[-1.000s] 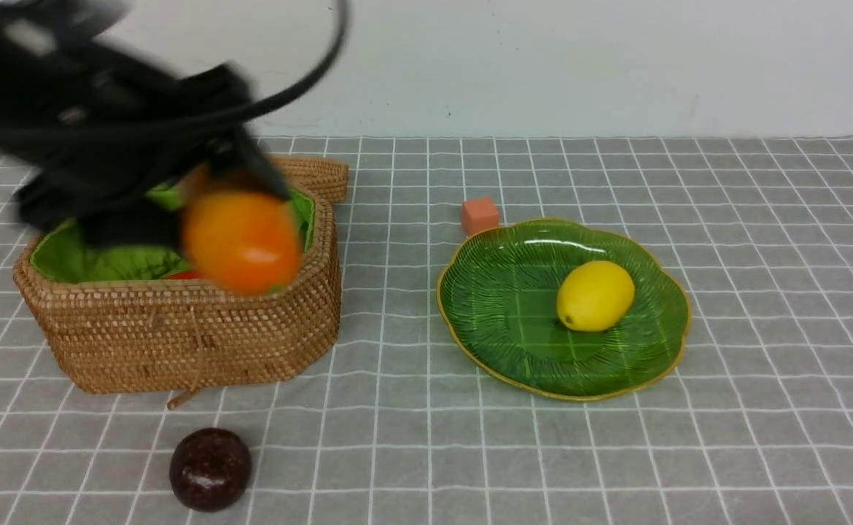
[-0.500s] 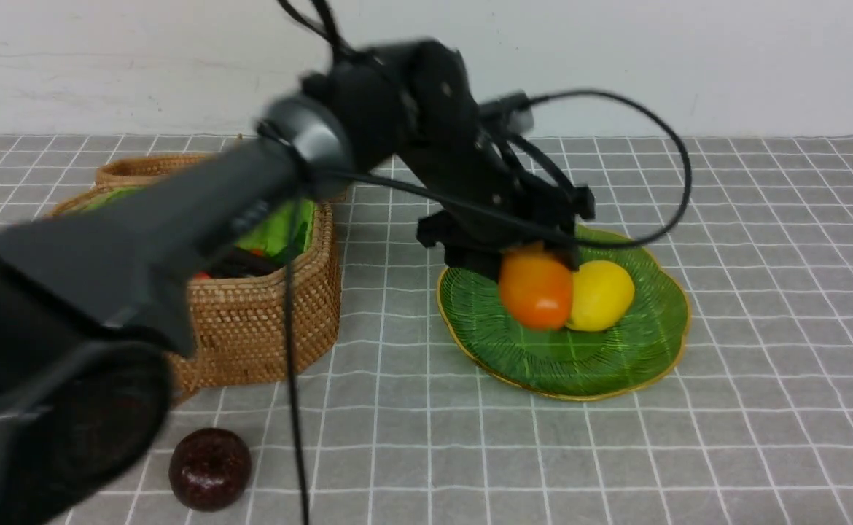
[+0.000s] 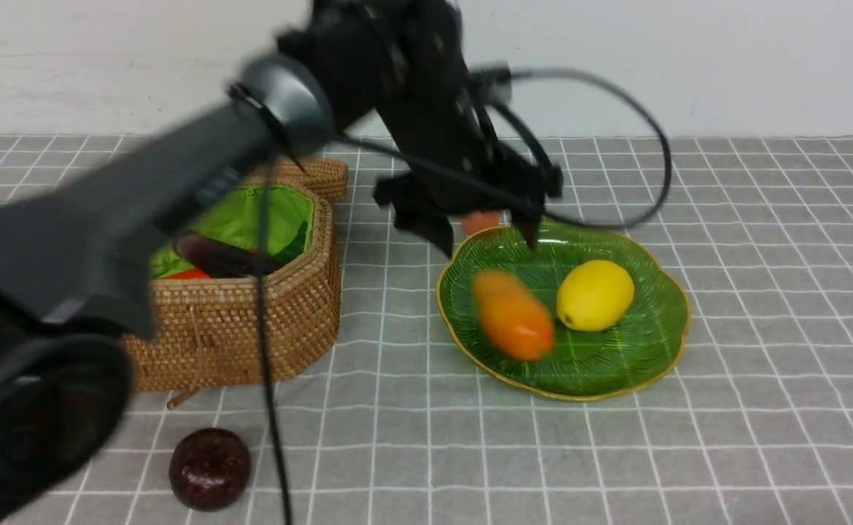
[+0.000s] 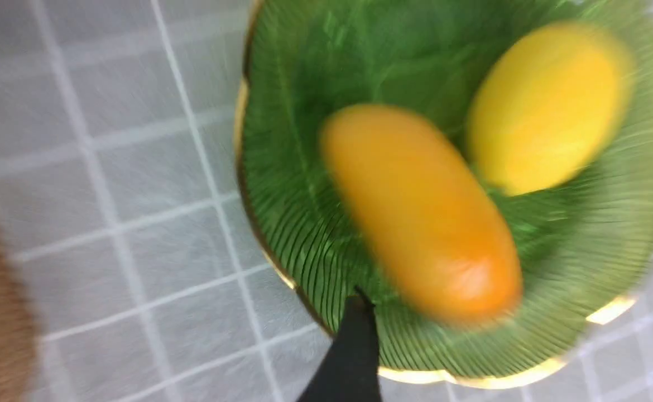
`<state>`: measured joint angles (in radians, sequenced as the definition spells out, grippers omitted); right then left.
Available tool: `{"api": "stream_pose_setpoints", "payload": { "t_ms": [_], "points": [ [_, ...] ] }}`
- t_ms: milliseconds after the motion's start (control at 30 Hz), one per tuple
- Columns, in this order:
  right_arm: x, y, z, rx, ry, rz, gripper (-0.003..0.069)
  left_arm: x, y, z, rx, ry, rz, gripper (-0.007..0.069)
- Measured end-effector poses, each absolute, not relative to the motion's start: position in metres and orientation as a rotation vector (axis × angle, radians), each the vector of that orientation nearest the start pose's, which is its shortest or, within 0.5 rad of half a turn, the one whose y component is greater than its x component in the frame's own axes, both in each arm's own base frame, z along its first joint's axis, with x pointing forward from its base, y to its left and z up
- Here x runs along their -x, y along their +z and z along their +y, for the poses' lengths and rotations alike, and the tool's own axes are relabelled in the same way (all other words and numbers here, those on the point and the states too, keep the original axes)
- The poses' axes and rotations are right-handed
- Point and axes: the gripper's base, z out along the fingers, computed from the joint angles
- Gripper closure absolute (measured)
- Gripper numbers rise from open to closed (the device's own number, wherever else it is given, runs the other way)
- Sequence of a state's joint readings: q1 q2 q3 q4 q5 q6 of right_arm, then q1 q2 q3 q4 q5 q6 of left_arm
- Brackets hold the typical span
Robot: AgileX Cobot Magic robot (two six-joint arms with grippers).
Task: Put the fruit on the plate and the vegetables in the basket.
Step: Grab the mango with your left arm and place it on the right plate, then grab a mangosteen with your left arm and put it on the plate on the right
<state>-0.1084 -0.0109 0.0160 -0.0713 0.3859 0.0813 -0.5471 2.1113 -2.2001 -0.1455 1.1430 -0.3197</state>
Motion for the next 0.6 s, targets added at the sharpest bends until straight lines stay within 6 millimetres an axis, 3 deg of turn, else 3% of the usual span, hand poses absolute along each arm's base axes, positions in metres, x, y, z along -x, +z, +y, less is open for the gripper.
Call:
{"api": "stream_pose_setpoints", "payload": {
  "t_ms": [167, 233, 267, 333, 400, 433, 467, 500, 533, 600],
  "points": [
    [-0.052, 0.174, -0.008, -0.134, -0.089, 1.870, 0.0447, -0.355, 0.423, -0.191, -0.206, -0.487, 2.483, -0.0020],
    [-0.052, 0.174, -0.008, -0.134, -0.089, 1.870, 0.0445, -0.344, 0.436, -0.177, -0.173, -0.463, 2.460, -0.0012],
    [-0.052, 0.174, -0.008, -0.134, -0.089, 1.870, 0.0442, -0.320, 0.457, -0.155, -0.116, -0.419, 2.414, 0.0006],
    [-0.052, 0.174, -0.008, -0.134, -0.089, 1.870, 0.0440, -0.295, 0.460, -0.137, -0.065, -0.356, 2.417, 0.0027],
    [-0.052, 0.174, -0.008, -0.134, -0.089, 1.870, 0.0438, -0.275, 0.453, -0.124, 0.006, -0.334, 2.449, 0.0044],
    [-0.052, 0.174, -0.008, -0.134, -0.089, 1.870, 0.0435, -0.257, 0.440, -0.115, 0.080, -0.325, 2.495, 0.0055],
    [-0.052, 0.174, -0.008, -0.134, -0.089, 1.870, 0.0434, -0.250, 0.422, -0.112, 0.125, -0.302, 2.554, 0.0058],
    [-0.052, 0.174, -0.008, -0.134, -0.089, 1.870, 0.0433, -0.248, 0.424, -0.111, 0.136, -0.310, 2.546, 0.0059],
    [-0.052, 0.174, -0.008, -0.134, -0.089, 1.870, 0.0431, -0.239, 0.391, -0.106, 0.205, -0.273, 2.632, 0.0062],
    [-0.052, 0.174, -0.008, -0.134, -0.089, 1.870, 0.0428, -0.234, 0.351, -0.103, 0.242, -0.231, 2.696, 0.0064]
  ]
}}
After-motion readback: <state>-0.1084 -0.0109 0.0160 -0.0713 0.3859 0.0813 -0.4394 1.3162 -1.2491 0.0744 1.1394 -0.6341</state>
